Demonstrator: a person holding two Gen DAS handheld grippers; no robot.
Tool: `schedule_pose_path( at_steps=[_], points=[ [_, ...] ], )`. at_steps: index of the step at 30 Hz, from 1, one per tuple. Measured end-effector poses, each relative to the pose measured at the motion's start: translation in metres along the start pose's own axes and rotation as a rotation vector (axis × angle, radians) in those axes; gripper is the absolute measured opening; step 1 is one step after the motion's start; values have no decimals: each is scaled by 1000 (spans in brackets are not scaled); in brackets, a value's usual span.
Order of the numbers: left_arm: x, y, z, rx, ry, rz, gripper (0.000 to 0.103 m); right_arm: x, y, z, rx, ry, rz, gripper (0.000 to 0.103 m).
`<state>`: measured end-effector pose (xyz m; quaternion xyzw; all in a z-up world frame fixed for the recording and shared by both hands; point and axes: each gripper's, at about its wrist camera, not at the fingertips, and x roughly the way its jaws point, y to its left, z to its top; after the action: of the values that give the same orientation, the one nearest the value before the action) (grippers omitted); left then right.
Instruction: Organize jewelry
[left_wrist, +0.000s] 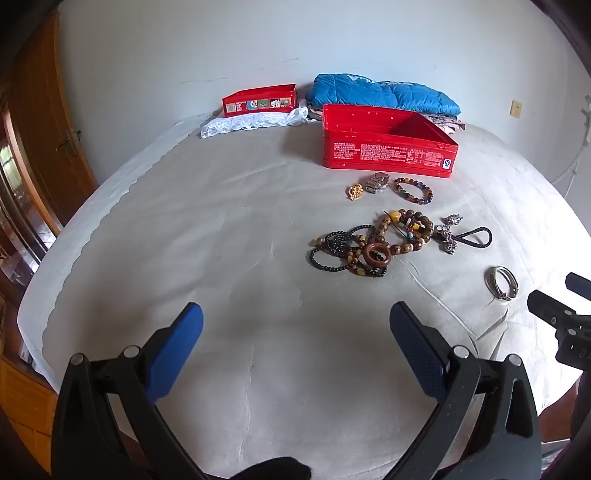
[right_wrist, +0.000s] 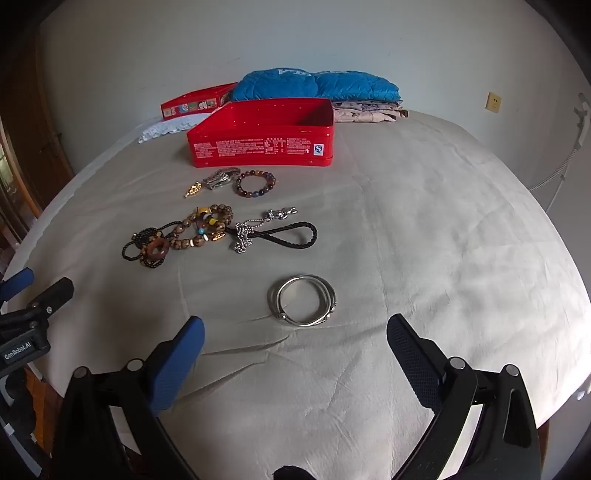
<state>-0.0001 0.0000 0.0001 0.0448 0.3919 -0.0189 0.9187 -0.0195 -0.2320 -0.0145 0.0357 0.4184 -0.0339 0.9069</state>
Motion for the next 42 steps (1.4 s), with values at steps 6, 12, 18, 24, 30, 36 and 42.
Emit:
schedule_pose_path(
  at_steps=[6,12,18,24,30,36,42],
  points=[
    [0,0,0,-1,1,0,100,2,0,0,2,1,0,99],
    [0,0,0,1,-2,2,100,2,1,0,1,2,1,99],
    [0,0,0,2,-5,4,100,2,1,0,-1,5,0,99],
    [-2,1,-2,4,-6,6,100,3,1,0,0,6,-1,99],
    [-3,2,-3,3,-5,5,100,4,2,-1,-1,6,-1,99],
    [-3,1,-2,4,-4,5,100,5,3,0,-2,6,-2,99],
    [-3,2,-2,4,-3,5,100,5,2,0,-3,6,-1,99]
  ],
)
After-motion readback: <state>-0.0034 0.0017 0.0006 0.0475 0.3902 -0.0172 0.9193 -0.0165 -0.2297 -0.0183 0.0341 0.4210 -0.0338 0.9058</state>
